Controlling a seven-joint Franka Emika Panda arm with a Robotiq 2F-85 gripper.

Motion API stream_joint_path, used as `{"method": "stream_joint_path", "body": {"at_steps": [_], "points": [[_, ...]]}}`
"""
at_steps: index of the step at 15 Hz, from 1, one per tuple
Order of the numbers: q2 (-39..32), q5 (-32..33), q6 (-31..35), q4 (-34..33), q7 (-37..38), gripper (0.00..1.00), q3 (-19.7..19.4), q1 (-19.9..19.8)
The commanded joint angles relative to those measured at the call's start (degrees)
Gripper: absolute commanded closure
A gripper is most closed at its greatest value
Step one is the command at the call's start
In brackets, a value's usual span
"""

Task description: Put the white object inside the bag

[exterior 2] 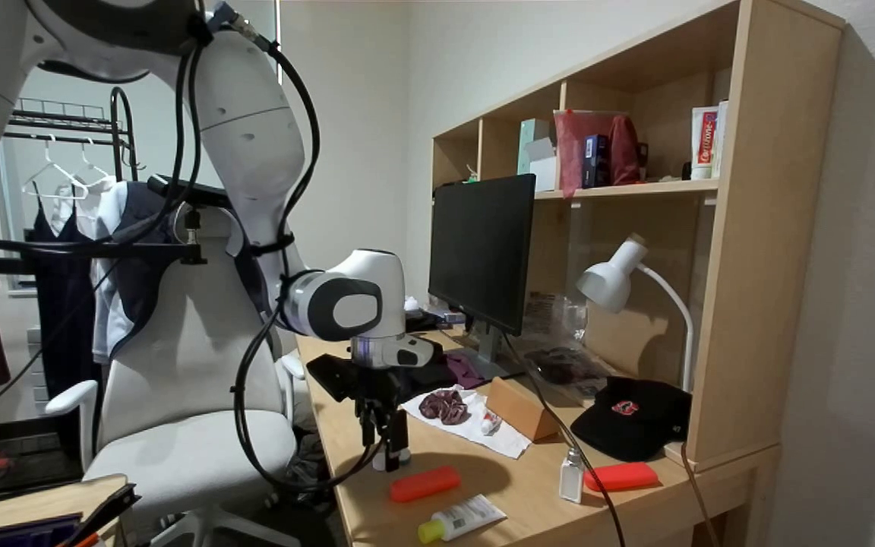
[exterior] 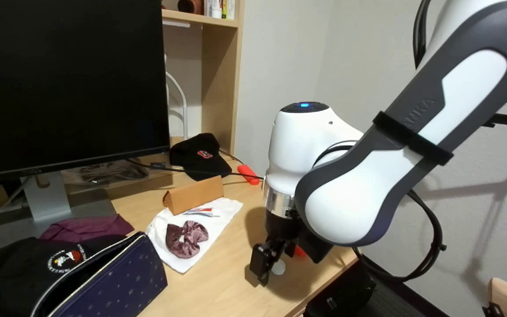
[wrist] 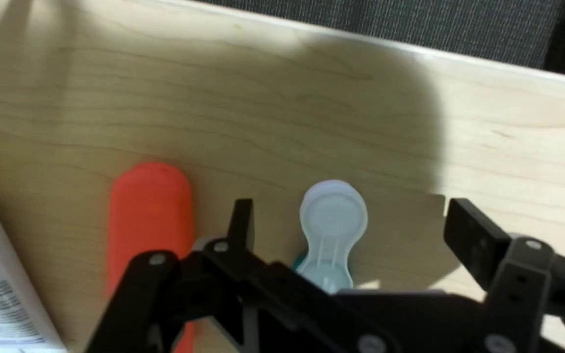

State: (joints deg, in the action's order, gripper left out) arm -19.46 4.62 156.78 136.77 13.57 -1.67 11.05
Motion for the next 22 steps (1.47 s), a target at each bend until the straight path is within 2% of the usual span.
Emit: {"method": "stream_joint_path", "body": {"at_steps": [1, 6, 10, 12, 16, 19, 22], "points": [[-0.28, 2.76, 0.0, -0.77, 4.69, 0.32, -2.1, 1.51], [-0.04, 2.81, -0.02, -0.58, 6.97, 0.66, -3.24, 2.02], [1.29, 1.62, -1.16, -0.17, 8.38, 0.9, -2.46, 2.34], [3.75, -1.07, -2.49, 0.27, 6.54, 0.86, 0.19, 1.42], [12.05, -3.18, -4.71, 0.95, 4.5, 0.86, 5.34, 1.63], [17.05, -4.55, -8.7, -1.22, 1.83, 0.86, 9.22, 1.77], [18.87, -7.17, -14.23, -5.35, -3.22, 0.86, 12.02, 2.0]]}}
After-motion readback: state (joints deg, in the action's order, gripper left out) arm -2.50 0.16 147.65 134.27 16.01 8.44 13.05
